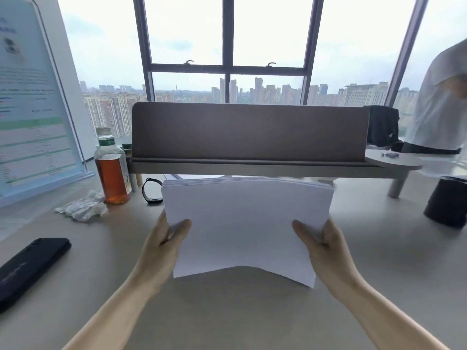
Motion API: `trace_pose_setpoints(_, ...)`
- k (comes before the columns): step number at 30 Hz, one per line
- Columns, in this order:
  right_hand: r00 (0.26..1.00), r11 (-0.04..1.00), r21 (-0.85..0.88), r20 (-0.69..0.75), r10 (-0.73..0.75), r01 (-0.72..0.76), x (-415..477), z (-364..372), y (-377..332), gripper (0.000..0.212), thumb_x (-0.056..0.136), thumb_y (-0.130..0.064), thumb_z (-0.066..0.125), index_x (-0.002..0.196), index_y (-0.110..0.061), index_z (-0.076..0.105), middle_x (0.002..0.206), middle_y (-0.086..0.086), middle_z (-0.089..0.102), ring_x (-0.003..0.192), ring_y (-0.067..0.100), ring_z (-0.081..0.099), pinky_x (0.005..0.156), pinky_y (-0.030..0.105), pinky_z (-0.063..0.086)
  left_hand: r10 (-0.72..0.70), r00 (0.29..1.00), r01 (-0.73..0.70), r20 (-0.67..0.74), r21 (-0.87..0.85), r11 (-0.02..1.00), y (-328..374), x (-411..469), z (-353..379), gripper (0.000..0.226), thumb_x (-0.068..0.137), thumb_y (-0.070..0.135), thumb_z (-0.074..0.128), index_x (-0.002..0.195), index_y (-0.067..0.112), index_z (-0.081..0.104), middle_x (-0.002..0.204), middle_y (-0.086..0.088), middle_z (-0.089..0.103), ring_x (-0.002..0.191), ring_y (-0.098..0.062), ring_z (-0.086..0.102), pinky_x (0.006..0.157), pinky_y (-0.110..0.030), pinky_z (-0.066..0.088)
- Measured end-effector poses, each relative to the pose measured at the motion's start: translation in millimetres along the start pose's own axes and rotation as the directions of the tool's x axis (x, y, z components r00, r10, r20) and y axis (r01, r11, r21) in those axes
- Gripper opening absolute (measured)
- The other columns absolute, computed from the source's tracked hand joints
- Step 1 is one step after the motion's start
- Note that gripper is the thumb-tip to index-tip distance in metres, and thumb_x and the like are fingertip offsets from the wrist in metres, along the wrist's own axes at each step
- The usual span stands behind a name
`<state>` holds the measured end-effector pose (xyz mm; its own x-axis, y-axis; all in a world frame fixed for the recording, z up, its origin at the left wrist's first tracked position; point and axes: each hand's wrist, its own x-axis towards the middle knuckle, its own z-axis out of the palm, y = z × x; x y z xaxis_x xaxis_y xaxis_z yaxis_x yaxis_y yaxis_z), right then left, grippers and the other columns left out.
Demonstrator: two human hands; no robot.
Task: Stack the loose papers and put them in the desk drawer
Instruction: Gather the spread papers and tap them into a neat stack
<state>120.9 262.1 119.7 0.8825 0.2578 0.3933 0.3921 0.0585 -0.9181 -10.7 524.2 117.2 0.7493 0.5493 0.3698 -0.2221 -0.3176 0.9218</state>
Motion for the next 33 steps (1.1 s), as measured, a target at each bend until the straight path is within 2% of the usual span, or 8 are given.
trace_pose_setpoints(3,0.999,0.998,-0.050,0.012,0.038,-0.037,-9,0,6,0.031,0.098,-0.004,0.061,0.119,-0.025,0.066,0.106,-0.016,0.080,0.101,0.004,0.075,0.088,0.025,0.059,-0.034,0.999,0.034,0.006,0.020,0.999,-6,-4,-2,0.044,0.105,0.004,0.050,0.144,0.023,0.055,0.130,0.011,0.074,0.124,-0.004,0.066,0.112,-0.034,0.044)
trace_pose_setpoints(10,0.999,0.998,-0.049,0.010,0.048,-0.048,-9,-2,16,0.033,0.099,-0.005,0.061,0.126,-0.023,0.064,0.113,-0.012,0.079,0.105,0.005,0.074,0.087,0.023,0.057,-0.034,0.999,0.034,0.005,0.006,0.999,-10,-3,6,0.042,0.105,0.001,0.049,0.140,0.022,0.055,0.112,0.032,0.075,0.108,0.015,0.066,0.087,-0.001,0.046)
trace_pose_setpoints(15,0.998,0.997,-0.032,0.004,0.069,-0.069,-12,0,18,0.035,0.098,-0.002,0.060,0.123,-0.026,0.064,0.113,-0.012,0.079,0.107,0.008,0.074,0.093,0.030,0.054,0.003,1.000,-0.004,0.027,0.055,0.998,-6,2,2,0.045,0.106,0.005,0.050,0.145,0.027,0.052,0.134,0.013,0.071,0.128,-0.005,0.063,0.116,-0.043,0.042)
trace_pose_setpoints(19,0.988,0.984,0.099,-0.035,0.151,-0.147,-1,-3,-3,0.031,0.096,-0.007,0.066,0.114,-0.031,0.058,0.123,0.006,0.073,0.113,0.033,0.069,0.085,0.038,0.055,0.188,0.976,-0.209,0.112,0.228,0.951,49,29,-13,0.026,0.106,0.012,0.052,0.130,0.019,0.057,0.120,0.022,0.075,0.111,0.001,0.070,0.103,-0.034,0.054)
trace_pose_setpoints(22,0.995,0.996,-0.082,-0.100,0.019,-0.027,10,-18,-38,0.062,0.081,-0.033,0.080,0.129,-0.053,0.047,0.145,-0.003,0.051,0.118,0.010,0.060,0.100,0.032,0.047,0.300,0.901,-0.418,0.315,0.436,0.797,133,52,-20,0.010,0.105,0.021,0.053,0.112,0.013,0.051,0.099,-0.001,0.074,0.087,-0.021,0.073,0.073,-0.044,0.058)
trace_pose_setpoints(24,0.989,0.956,-0.268,-0.052,-0.135,0.116,15,-24,-59,0.090,0.071,-0.043,0.085,0.147,-0.038,0.037,0.147,-0.013,0.048,0.133,-0.004,0.047,0.109,0.024,0.036,0.321,0.816,-0.573,0.481,0.596,0.563,190,61,-12,0.008,0.104,0.028,0.053,0.103,0.022,0.048,0.085,0.000,0.065,0.078,-0.026,0.067,0.064,-0.043,0.052)
trace_pose_setpoints(28,0.961,0.962,-0.103,0.141,-0.238,0.254,12,-13,-82,0.034,0.091,-0.004,0.072,0.118,-0.025,0.068,0.109,-0.017,0.078,0.100,-0.004,0.072,0.089,0.020,0.053,0.156,0.716,-0.697,0.681,0.685,0.211,255,61,32,0.009,0.105,0.034,0.049,0.103,0.033,0.041,0.085,0.004,0.056,0.078,-0.014,0.057,0.066,-0.039,0.044)
trace_pose_setpoints(33,0.987,0.986,-0.019,0.002,-0.163,0.163,-16,-13,-57,0.020,0.100,-0.005,0.059,0.103,-0.020,0.072,0.092,0.008,0.078,0.076,0.018,0.069,0.067,0.033,0.053,0.230,0.634,-0.771,0.738,0.628,0.110,226,48,54,0.012,0.103,0.034,0.053,0.104,0.024,0.046,0.087,0.008,0.057,0.080,-0.020,0.056,0.073,-0.039,0.043)
